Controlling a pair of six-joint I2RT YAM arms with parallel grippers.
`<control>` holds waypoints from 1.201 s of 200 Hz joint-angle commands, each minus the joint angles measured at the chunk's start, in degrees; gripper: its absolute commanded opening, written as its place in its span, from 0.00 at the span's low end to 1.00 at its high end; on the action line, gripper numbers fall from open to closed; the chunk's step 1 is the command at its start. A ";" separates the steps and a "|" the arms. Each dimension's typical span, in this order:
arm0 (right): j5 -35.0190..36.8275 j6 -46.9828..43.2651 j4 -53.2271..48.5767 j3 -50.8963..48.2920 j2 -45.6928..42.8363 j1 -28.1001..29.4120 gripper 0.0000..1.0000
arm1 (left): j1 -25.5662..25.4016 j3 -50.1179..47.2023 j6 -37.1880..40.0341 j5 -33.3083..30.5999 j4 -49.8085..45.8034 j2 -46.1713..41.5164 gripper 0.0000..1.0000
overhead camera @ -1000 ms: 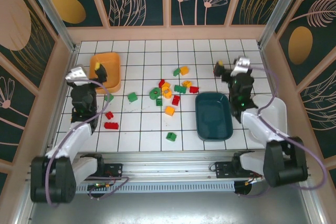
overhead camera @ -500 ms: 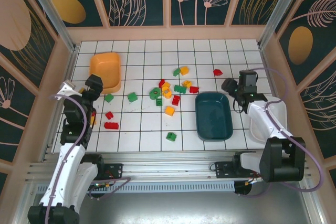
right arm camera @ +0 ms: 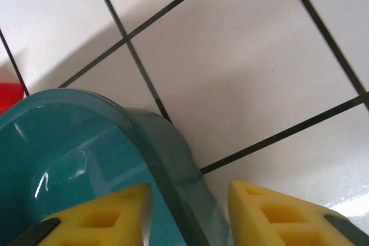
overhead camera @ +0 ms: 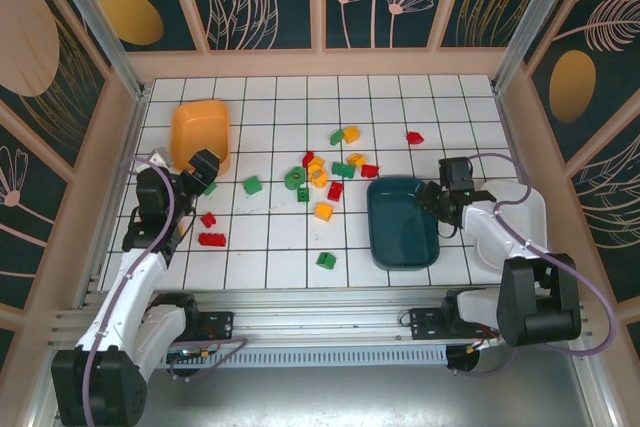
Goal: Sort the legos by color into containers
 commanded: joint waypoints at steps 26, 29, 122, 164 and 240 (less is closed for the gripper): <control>4.53 -0.55 -2.43 -0.91 -3.35 2.74 0.19 | 0.13 4.55 3.15 -1.36 -2.92 -1.00 0.96; 4.75 -0.60 -2.48 -0.93 -3.47 3.03 0.18 | 0.11 4.68 3.19 -1.39 -3.02 -1.08 0.96; 13.99 0.34 -6.93 1.69 -12.15 11.96 0.01 | 0.13 5.31 3.63 -2.19 -3.89 -1.63 0.96; 12.65 -0.41 -4.08 10.40 -13.57 13.95 0.00 | 0.14 5.27 2.18 -4.42 -3.54 0.84 0.96; 8.23 -0.12 17.71 40.02 25.26 26.09 0.00 | 0.09 6.99 0.64 -4.55 -4.25 6.39 0.96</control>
